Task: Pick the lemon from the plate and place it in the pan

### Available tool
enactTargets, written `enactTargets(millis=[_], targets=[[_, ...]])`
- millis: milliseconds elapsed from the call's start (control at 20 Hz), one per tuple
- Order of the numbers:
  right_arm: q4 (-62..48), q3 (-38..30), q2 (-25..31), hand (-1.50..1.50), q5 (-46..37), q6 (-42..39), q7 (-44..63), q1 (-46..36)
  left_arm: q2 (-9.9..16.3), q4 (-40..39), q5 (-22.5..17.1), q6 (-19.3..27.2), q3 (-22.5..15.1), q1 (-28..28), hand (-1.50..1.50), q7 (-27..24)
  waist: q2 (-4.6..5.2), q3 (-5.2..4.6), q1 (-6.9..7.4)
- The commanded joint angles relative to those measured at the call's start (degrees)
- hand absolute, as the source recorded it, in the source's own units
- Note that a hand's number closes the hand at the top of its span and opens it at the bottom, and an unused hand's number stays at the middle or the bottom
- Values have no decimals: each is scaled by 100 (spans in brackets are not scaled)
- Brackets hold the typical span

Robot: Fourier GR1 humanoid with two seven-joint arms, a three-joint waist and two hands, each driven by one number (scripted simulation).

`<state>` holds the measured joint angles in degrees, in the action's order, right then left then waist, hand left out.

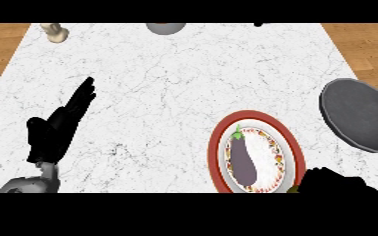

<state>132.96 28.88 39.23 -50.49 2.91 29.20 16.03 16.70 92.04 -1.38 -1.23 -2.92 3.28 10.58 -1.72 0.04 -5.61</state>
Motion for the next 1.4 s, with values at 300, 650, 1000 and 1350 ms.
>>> enactTargets(millis=[300,650,1000,1350], targets=[[801,-1182,207,150,267,2178,-951,2171,-116,74,86,-17,-119,344,0,231,120,4,252],[-286,-2169,166,150,2469,2720,-1971,1828,-32,-211,26,-293,-66,492,0,15,176,9,451],[-2607,-3632,305,150,3749,2406,-3455,829,-203,355,121,-267,-255,297,0,239,169,9,595],[-5323,-3833,15,150,3891,2183,-4990,-686,-338,-576,279,-323,-142,800,0,-176,198,5,581]])
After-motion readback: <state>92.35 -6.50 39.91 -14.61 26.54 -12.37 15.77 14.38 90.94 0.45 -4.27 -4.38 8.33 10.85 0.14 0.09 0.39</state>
